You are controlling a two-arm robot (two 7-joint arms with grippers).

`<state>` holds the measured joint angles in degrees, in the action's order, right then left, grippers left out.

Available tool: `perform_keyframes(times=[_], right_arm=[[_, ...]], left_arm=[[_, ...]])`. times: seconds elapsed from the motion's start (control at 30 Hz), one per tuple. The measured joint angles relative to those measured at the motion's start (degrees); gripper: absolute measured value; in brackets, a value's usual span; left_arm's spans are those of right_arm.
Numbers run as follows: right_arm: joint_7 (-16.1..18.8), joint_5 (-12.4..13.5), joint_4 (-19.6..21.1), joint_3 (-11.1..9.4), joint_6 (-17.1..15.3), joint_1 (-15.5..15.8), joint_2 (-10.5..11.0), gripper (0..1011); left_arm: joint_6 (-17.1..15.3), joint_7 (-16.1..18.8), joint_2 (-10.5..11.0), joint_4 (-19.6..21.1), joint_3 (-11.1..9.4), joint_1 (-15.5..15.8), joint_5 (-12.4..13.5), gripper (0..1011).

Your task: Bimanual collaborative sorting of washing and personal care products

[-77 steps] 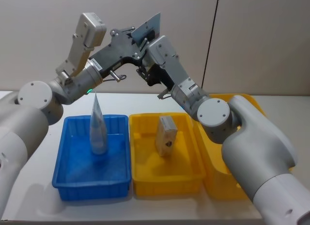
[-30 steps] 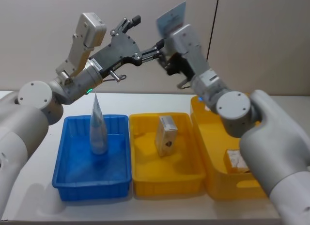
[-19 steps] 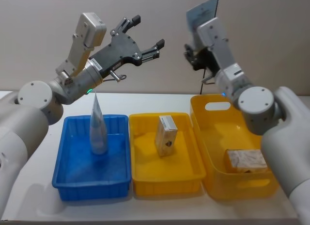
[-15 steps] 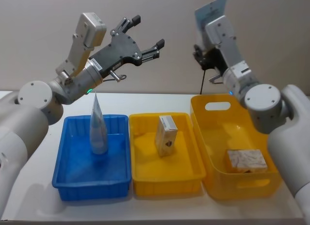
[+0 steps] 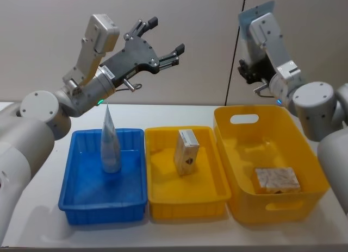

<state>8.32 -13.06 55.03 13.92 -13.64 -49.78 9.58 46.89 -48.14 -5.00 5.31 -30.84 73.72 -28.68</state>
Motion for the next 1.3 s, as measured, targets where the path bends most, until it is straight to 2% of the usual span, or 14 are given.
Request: perform_keyframes(times=[0.17, 0.23, 0.47, 0.5, 0.7, 1.3], right_arm=[[1.89, 0.13, 0.37, -0.34, -4.00, -0.42, 0.42, 605], [3.52, 0.25, 0.50, -0.51, -7.04, -0.71, 0.72, 599], [6.85, 0.66, 0.74, -0.77, -12.78, -1.13, 1.38, 596], [6.85, 0.66, 0.74, -0.77, -12.78, -1.13, 1.38, 596], [10.50, 1.06, 1.39, -0.86, -18.78, -1.15, 2.17, 596], [20.39, 2.36, 4.76, -0.47, -34.04, 1.23, 5.33, 592]], left_arm=[[0.00, 0.00, 0.01, 0.00, 0.00, 0.00, 0.00, 1001], [0.00, 0.00, 0.00, 0.00, 0.00, 0.00, 0.00, 1002], [0.00, 0.00, 0.00, 0.00, 0.00, 0.00, 0.00, 1001], [0.00, 0.00, 0.00, 0.00, 0.00, 0.00, 0.00, 1001], [0.00, 0.00, 0.01, 0.00, 0.00, 0.00, 0.00, 1001], [0.00, 0.00, 0.00, 0.00, 0.00, 0.00, 0.00, 1001]])
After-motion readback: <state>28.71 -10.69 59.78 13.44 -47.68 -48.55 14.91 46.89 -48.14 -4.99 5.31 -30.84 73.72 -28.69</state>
